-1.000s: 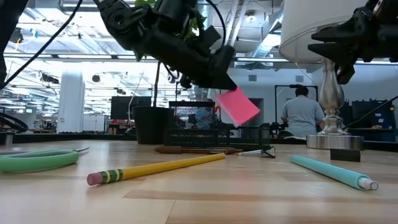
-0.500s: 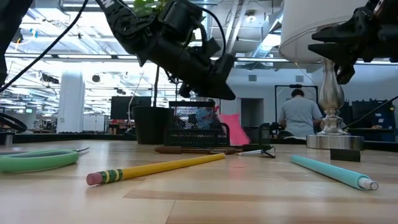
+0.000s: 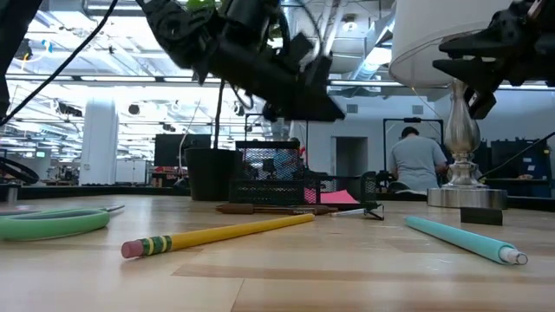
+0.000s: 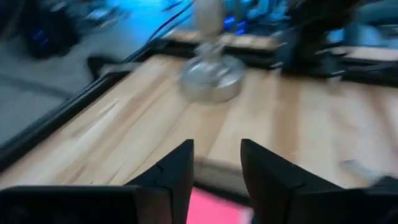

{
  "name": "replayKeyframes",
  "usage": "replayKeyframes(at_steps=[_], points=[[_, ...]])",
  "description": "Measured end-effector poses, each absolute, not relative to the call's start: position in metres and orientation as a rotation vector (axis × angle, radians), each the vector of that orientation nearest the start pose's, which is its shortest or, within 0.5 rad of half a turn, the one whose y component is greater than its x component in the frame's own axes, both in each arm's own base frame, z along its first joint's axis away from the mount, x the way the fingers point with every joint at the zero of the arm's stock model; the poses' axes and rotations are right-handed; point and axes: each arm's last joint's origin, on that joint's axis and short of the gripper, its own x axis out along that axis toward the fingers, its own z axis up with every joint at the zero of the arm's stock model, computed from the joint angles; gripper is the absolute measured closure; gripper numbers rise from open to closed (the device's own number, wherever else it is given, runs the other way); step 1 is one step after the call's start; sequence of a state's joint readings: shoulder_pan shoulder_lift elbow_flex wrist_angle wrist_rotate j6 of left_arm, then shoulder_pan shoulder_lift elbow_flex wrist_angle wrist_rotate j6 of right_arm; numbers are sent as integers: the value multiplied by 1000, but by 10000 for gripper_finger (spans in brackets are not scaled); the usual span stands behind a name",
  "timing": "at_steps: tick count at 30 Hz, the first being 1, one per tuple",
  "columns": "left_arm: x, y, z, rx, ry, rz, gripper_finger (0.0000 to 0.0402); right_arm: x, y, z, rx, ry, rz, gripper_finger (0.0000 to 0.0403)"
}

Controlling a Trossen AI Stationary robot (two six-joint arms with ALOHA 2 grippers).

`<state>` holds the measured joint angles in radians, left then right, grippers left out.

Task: Pick and place office supplies into organizer
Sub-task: Put the left black binder clip into the black desk organizer

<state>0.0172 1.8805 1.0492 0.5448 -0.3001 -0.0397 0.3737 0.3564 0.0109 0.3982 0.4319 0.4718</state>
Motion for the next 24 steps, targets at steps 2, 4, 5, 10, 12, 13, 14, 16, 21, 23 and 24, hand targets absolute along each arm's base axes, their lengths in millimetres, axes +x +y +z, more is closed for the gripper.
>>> replayKeyframes(at_steps=[2, 4, 5, 10, 12, 13, 14, 16, 21, 23, 24], points=[[403, 8, 198, 43, 281, 245, 274, 115, 33, 172, 507, -34, -26, 305], [403, -2, 209, 76, 309, 169, 275, 116, 33, 171, 502, -27, -22, 305], [403, -7, 214, 85, 324, 137, 276, 117, 34, 172, 507, -36, -19, 305], [392, -30, 239, 148, 459, 47, 290, 120, 40, 183, 505, -124, 119, 305], [380, -36, 252, 179, 541, 25, 299, 121, 45, 185, 451, -148, 188, 305], [375, -40, 260, 186, 568, 13, 303, 122, 48, 186, 423, -157, 207, 305], [370, -43, 268, 189, 592, 1, 308, 122, 50, 187, 398, -163, 218, 305], [354, -48, 283, 180, 638, -19, 315, 124, 53, 187, 379, -176, 226, 305], [316, -59, 305, 159, 736, -96, 328, 132, 60, 187, 385, -155, 243, 305], [301, -65, 307, 157, 795, -173, 332, 139, 66, 188, 352, -108, 247, 305], [296, -70, 308, 139, 811, -196, 333, 145, 69, 189, 328, -79, 243, 305]])
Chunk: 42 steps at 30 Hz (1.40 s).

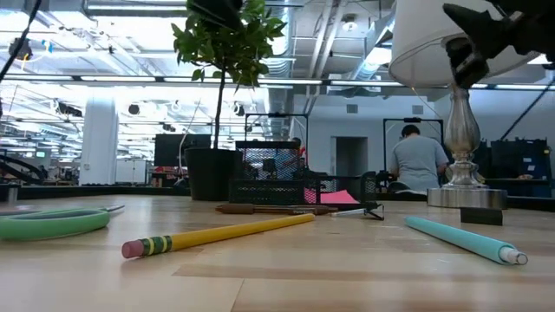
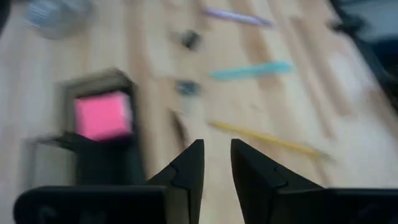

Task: Pick and place office supplies into organizer
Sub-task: Put the left black binder clip into the black desk organizer

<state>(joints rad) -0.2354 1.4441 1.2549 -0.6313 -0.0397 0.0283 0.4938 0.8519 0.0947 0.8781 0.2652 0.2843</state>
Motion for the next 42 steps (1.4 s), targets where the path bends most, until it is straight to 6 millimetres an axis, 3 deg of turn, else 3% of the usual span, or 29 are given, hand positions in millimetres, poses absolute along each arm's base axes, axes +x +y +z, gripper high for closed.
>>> replayKeyframes(at_steps=[5, 11, 15, 21, 29, 36, 42], points=[[284, -89, 293, 117, 857, -172, 336, 183, 88, 200, 174, 40, 219, 305], [263, -95, 270, 274, 937, 119, 335, 222, 102, 211, 100, 377, 105, 305], [236, -92, 285, 289, 945, 223, 334, 234, 104, 206, 106, 501, -47, 305], [190, -80, 323, 232, 810, 246, 334, 249, 110, 178, 141, 613, 30, 305], [135, -58, 362, 200, 592, 213, 333, 268, 111, 148, 141, 595, -40, 305], [106, -41, 374, -33, 492, 258, 333, 275, 96, 144, 206, 600, -110, 305], [100, -36, 371, -4, 518, 294, 333, 283, 79, 146, 268, 587, -84, 305]])
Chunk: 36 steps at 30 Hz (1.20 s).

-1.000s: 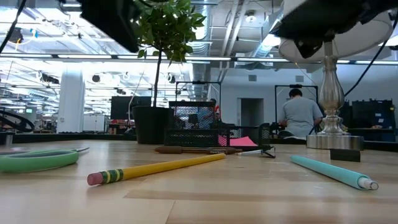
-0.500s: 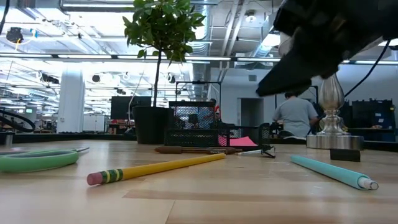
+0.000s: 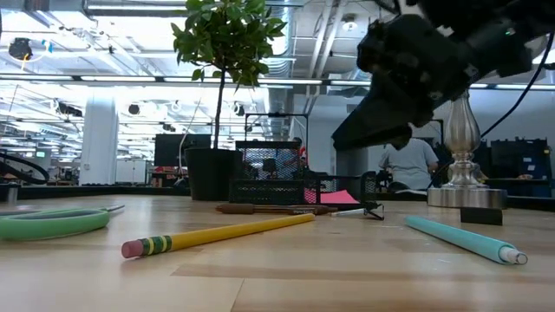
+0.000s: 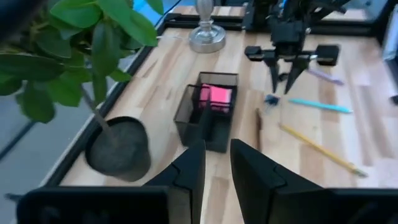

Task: Pick and place office supplies into organizer
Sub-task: Put the left black binder clip into the black desk organizer

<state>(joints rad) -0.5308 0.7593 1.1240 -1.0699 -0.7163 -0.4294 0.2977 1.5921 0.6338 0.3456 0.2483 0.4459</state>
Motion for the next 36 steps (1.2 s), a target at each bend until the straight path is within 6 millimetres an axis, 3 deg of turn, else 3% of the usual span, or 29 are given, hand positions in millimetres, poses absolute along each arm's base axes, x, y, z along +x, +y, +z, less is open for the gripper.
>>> replayKeyframes(at_steps=[7, 20, 36], points=[[105, -39, 369, 17, 525, 319, 333, 281, 80, 144, 226, 628, -37, 290], [122, -49, 359, 60, 605, 342, 333, 266, 90, 131, 142, 786, -84, 196], [147, -64, 344, 151, 699, 354, 333, 269, 80, 105, 145, 887, -153, 158]])
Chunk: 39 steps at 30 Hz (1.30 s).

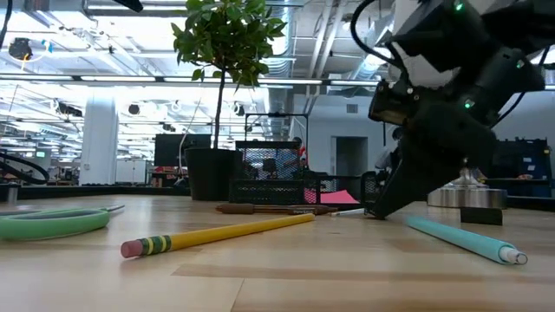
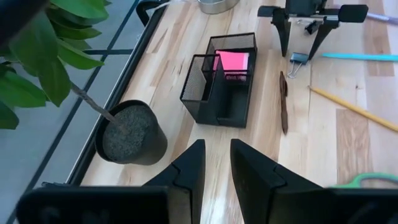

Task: Pick and place office supplies into organizer
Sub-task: Put the left black binder clip into the black desk organizer

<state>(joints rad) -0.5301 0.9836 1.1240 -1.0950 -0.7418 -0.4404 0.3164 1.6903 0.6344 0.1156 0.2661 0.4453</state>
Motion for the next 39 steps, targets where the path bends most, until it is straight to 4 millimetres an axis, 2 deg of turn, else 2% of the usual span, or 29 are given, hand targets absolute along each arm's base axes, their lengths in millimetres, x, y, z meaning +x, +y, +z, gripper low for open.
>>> replayKeyframes(at_steps=[5, 10, 21, 24, 28, 32, 36, 39], points=[[152, -66, 341, 165, 715, 357, 333, 272, 81, 94, 129, 893, -180, 158], [154, -68, 339, 172, 726, 357, 333, 274, 82, 92, 198, 873, -220, 163], [154, -68, 340, 162, 723, 358, 333, 271, 84, 90, 177, 894, -222, 257], [154, -68, 340, 162, 723, 358, 333, 272, 84, 91, 186, 863, -224, 271], [154, -68, 340, 161, 722, 359, 333, 281, 88, 104, 202, 809, -172, 266], [154, -68, 340, 157, 721, 360, 333, 299, 95, 140, 158, 670, -103, 247], [154, -68, 340, 155, 719, 360, 333, 320, 90, 165, 29, 581, -120, 258], [155, -68, 340, 153, 716, 359, 333, 334, 78, 183, -47, 526, -168, 270]])
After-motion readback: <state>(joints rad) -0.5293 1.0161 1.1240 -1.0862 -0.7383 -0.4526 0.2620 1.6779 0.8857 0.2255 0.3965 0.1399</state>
